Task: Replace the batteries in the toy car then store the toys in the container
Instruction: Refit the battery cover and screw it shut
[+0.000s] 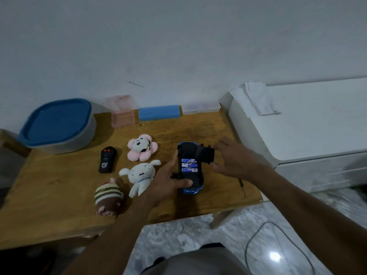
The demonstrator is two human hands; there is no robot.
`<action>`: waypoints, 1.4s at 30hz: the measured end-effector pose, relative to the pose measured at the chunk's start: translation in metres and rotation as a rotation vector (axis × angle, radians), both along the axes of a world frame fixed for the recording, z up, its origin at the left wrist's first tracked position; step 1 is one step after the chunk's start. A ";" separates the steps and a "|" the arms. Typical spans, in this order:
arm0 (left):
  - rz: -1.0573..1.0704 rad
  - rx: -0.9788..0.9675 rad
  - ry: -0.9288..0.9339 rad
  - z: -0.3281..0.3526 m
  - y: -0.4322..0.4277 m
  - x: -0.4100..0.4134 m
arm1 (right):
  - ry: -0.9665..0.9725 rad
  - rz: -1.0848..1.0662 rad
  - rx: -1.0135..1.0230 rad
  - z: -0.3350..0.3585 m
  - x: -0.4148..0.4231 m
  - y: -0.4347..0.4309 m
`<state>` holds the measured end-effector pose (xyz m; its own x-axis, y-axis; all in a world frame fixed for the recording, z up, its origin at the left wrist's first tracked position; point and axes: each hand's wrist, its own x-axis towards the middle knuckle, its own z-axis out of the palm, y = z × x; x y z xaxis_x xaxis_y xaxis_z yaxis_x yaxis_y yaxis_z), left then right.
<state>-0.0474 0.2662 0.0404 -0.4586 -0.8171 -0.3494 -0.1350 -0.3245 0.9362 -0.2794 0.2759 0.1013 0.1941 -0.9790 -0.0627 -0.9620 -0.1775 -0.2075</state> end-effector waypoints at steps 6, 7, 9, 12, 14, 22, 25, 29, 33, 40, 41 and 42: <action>-0.027 -0.038 0.048 0.007 -0.005 0.004 | 0.098 0.118 -0.031 0.011 0.028 -0.004; -0.022 -0.043 0.056 0.007 -0.005 0.005 | 0.100 0.119 -0.031 0.011 0.031 -0.004; -0.022 -0.059 0.079 0.008 -0.005 0.006 | 0.101 0.112 -0.032 0.012 0.034 -0.004; -0.029 -0.094 0.076 0.011 -0.004 0.006 | 0.103 0.114 -0.038 0.012 0.040 -0.004; -0.020 -0.106 0.058 0.014 -0.002 0.006 | 0.109 0.119 -0.052 0.012 0.043 -0.004; -0.023 -0.082 0.020 0.011 0.005 0.008 | 0.075 0.088 -0.024 0.014 0.047 -0.003; -0.011 -0.068 0.033 0.010 0.007 0.008 | -0.019 0.027 0.031 0.016 0.048 -0.002; -0.001 -0.070 0.050 0.011 0.007 0.007 | -0.273 -0.166 0.069 0.017 0.048 0.000; 0.008 -0.082 0.064 0.014 0.007 0.006 | -0.594 -0.362 0.099 0.014 0.046 -0.003; -0.009 -0.095 0.038 0.012 0.001 0.012 | -0.872 -0.421 0.202 0.016 0.043 -0.004; -0.014 -0.092 0.037 0.011 0.001 0.012 | -0.885 -0.422 0.217 0.016 0.043 -0.004; -0.018 -0.088 0.037 0.011 0.001 0.013 | -0.900 -0.422 0.232 0.016 0.042 -0.005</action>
